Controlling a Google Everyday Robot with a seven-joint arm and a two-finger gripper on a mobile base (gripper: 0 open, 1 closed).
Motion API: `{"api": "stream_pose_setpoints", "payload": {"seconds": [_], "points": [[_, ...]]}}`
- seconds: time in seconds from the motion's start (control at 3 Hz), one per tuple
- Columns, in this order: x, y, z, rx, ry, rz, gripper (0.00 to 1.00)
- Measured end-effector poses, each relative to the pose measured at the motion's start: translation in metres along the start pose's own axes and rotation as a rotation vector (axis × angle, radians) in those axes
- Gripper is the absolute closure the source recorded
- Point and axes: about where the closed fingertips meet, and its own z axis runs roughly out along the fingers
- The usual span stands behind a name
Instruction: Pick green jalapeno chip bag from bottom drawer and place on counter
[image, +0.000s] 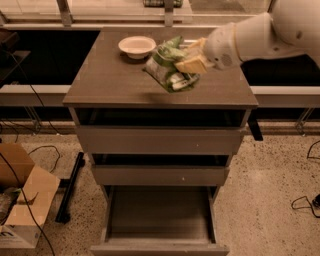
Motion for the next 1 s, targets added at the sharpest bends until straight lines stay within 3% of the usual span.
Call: {"api": "stream_pose_setpoints", "payload": {"seconds": [0.33, 0.67, 1.0], "points": [[0.015, -0.052, 0.051, -0.001, -0.004, 0.098, 0.87], [0.016, -0.075, 0.068, 0.015, -0.031, 0.113, 0.64], [0.017, -0.073, 0.072, 0.008, -0.03, 0.115, 0.41]]}}
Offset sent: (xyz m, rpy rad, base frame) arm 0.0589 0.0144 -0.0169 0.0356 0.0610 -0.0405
